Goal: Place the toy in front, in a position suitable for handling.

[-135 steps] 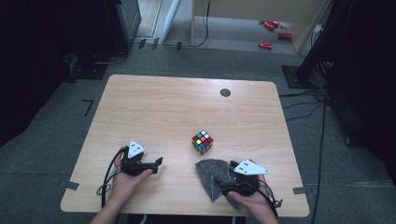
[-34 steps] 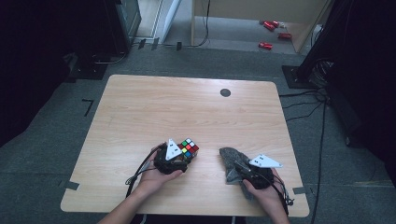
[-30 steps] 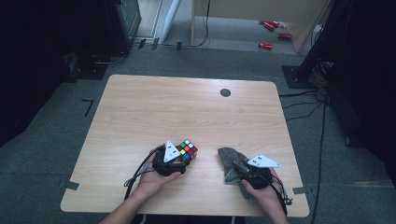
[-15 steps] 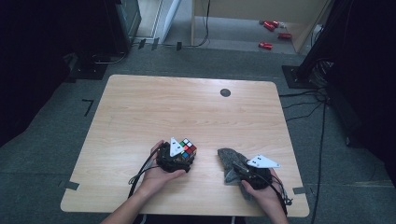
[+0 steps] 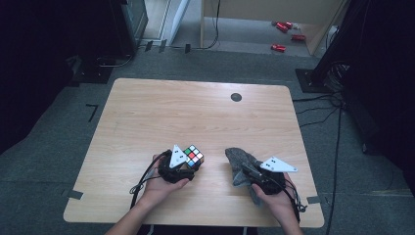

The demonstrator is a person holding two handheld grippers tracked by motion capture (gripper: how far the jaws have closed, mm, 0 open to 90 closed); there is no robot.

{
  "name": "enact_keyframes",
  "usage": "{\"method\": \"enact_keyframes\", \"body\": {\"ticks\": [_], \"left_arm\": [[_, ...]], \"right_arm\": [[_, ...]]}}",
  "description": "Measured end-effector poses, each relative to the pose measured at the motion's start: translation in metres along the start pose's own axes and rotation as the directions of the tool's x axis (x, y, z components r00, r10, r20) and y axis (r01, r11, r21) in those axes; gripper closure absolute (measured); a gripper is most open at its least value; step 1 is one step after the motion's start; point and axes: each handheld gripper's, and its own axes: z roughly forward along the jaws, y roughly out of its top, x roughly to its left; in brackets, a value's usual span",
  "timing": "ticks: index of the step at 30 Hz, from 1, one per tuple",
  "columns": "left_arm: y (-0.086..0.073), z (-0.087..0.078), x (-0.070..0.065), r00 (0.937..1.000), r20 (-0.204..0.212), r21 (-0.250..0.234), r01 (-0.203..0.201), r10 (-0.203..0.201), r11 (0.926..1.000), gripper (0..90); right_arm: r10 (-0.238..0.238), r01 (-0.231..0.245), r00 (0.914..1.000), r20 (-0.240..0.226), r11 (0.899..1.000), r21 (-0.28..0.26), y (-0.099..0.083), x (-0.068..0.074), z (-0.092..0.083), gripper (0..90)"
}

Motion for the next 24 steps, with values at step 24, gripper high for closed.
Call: {"method": "enact_keyframes", "body": {"ticks": [24], "left_arm": [[-0.009, -0.024, -0.002, 0.9940, 0.109, -0.148, 0.012, 0.004, 0.9890, 34.9]], "right_arm": [[-0.100, 0.082, 0.9845, -0.144, 0.988, -0.130, 0.071, 0.076, 0.039, 68.5]]}}
